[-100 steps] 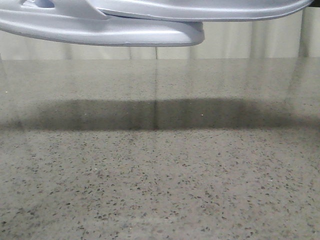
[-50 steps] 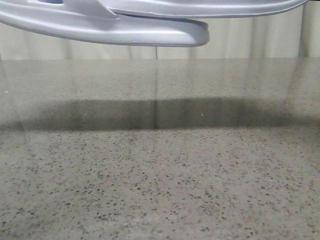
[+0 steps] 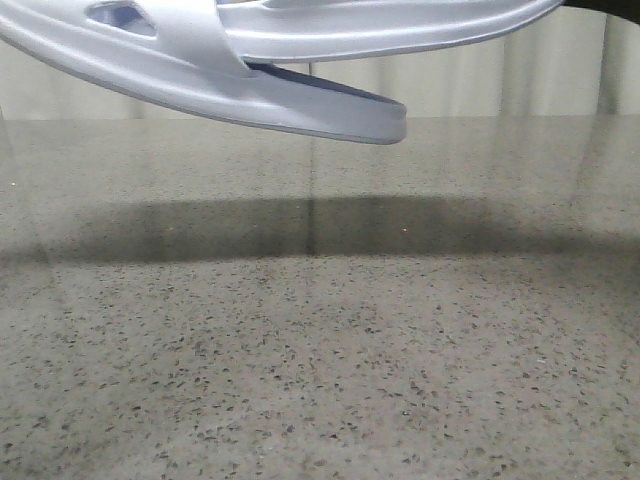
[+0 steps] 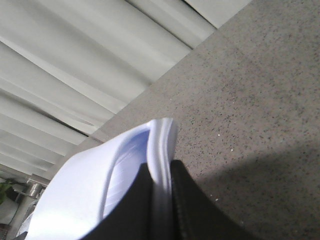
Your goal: Insert blue slippers together front up
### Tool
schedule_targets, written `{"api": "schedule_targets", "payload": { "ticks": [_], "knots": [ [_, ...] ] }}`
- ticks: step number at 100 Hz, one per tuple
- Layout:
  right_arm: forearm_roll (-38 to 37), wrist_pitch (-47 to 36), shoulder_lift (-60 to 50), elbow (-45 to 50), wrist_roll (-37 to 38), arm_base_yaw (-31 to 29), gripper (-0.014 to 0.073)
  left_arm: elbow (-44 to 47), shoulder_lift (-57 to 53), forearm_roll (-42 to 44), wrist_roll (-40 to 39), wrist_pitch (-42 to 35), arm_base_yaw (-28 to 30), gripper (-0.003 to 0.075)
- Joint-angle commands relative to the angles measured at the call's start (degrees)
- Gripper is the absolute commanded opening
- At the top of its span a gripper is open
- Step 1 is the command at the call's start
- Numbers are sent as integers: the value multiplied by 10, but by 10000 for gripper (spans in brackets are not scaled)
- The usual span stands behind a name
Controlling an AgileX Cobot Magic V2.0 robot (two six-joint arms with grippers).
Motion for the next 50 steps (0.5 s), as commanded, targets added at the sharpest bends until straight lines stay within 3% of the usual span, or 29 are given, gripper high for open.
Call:
{"api": "schedule_targets", "payload": {
  "ticks": [1,26,50],
  "knots": [
    [-23,-51,15,-21,-3,25,-107,-15,-11,-49,-4,113,-17,16],
    [-30,-119,65,-21,1,71,-107,-15,-11,-49,-4,125,-17,16],
    [-97,-168,86,-21,35,78,-106,-15,-11,-49,-4,123,-17,16]
  ]
}}
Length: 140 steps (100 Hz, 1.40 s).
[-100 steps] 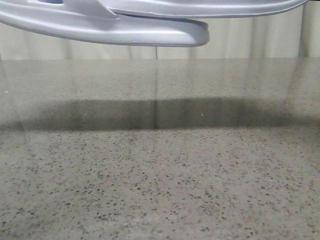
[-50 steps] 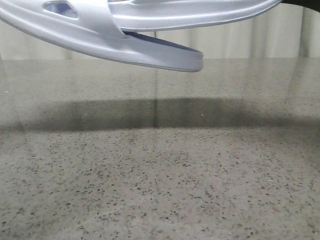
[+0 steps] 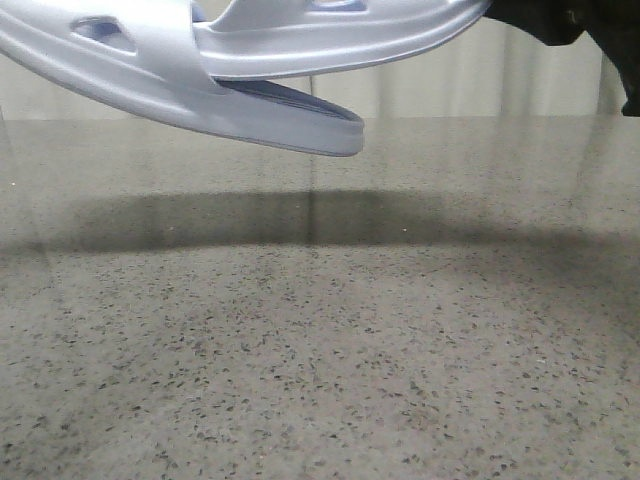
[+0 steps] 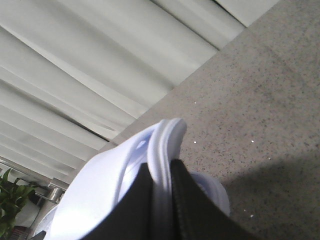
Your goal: Insert blue slippers together front up
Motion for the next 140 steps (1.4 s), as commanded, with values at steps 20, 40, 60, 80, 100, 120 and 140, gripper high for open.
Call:
{"api": "schedule_targets", "payload": {
  "ticks": [20,40,60,80,100,120,140],
  "knots": [
    [-99,4,1,-20,-15,4,-97,-15,-11,-35,-9,135,-17,16],
    [-99,48,-34,-19,-77,-27,22,-15,-11,-34,-9,107,-17,16],
    [-99,104,-110,-19,-124,-82,104,-15,-11,-31,-9,82,-17,16],
    [-99,133,-210,-19,-147,-150,104,-15,7,-18,-9,74,-17,16],
    [-99,151,-316,-19,-195,-218,104,-15,23,-14,-9,64,-17,16],
    [-99,196,-372,-19,-208,-256,104,-15,43,-8,-9,63,-17,16],
    [-101,227,-377,-19,-210,-258,104,-15,63,-8,8,60,-17,16]
  ]
}}
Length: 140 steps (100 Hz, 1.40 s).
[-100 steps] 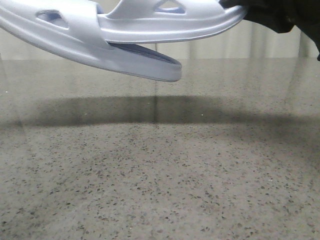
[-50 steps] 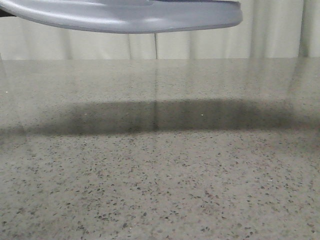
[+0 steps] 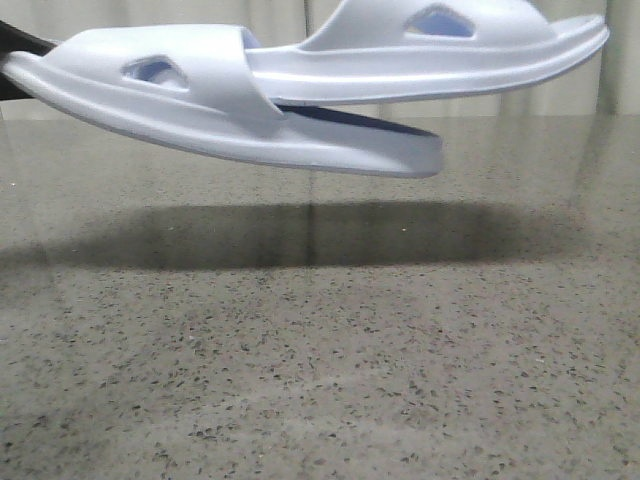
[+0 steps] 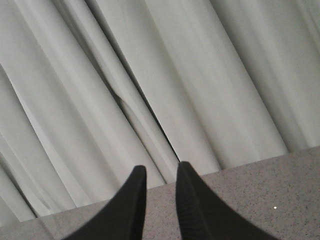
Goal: Insert blue slippers together front up
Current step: 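Lower the nested slippers onto the table with the left gripper and open it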
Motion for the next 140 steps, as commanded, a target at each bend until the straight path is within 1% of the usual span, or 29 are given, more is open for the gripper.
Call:
{"api": "schedule_targets", "payload": {
  "ticks": [1,72,117,124,128,140],
  "knots": [
    [-8,-26,-1,-19,-10,-3,104,-15,0,-36,10,28,-1,16],
    [-8,-26,1,-19,-10,-3,103,-15,100,-36,53,51,-1,16],
    [-8,-26,1,-19,-10,-3,103,-15,109,-34,69,53,-1,19],
    [-8,-26,1,-19,-10,-3,103,-15,109,-33,78,53,-1,42],
    [-8,-26,1,-19,-10,-3,103,-15,109,-33,83,53,-1,71],
    [-8,-26,1,-19,-10,-3,103,-15,109,-33,90,53,-1,197]
  ]
}}
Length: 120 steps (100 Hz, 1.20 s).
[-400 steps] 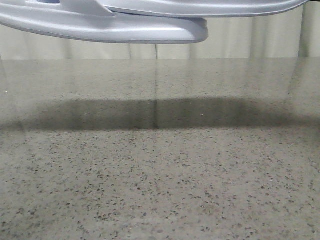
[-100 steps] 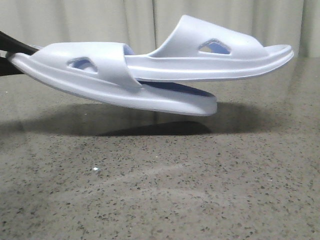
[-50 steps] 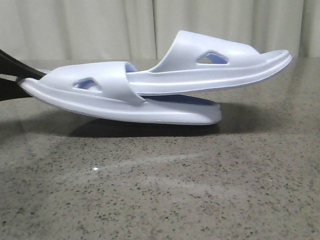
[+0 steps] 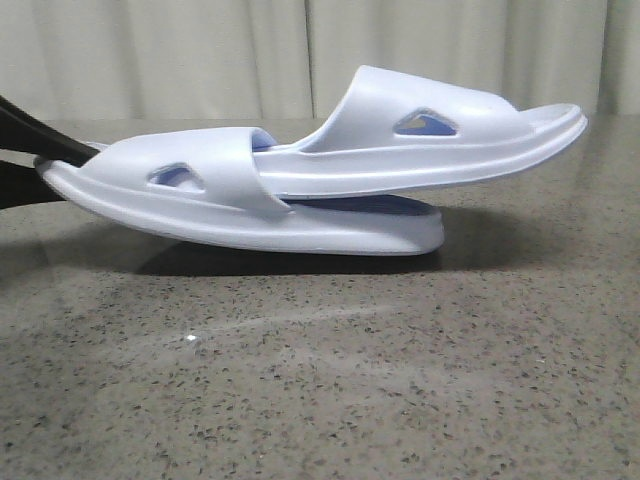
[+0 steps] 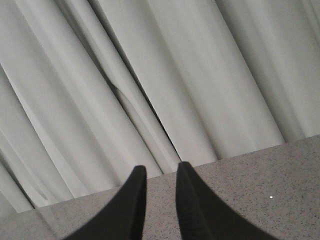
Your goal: Insert blue slippers together front up
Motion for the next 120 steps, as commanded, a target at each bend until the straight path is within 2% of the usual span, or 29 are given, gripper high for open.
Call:
{"api": "schedule_targets", "payload": {
  "ticks": [1,15,24,51,78,96,120],
  "knots": [
    [-8,-42,1,-19,-9,-3,103,-15,-11,-32,12,38,-1,214],
    [-8,-42,1,-19,-9,-3,103,-15,-11,-36,26,36,-1,368],
    [-8,-42,1,-19,-9,-3,103,-16,-11,-38,52,34,-1,415],
    [-8,-42,1,-19,-9,-3,103,-19,-13,-77,145,3,0,417],
    [-16,-39,1,-19,-10,-3,103,-46,-15,-77,246,0,51,417],
    [-69,-15,1,-19,-11,-3,103,-49,-48,-77,360,-10,114,417],
    [-191,17,1,-19,-14,-5,104,-49,-158,-64,485,-105,151,417]
  ]
}}
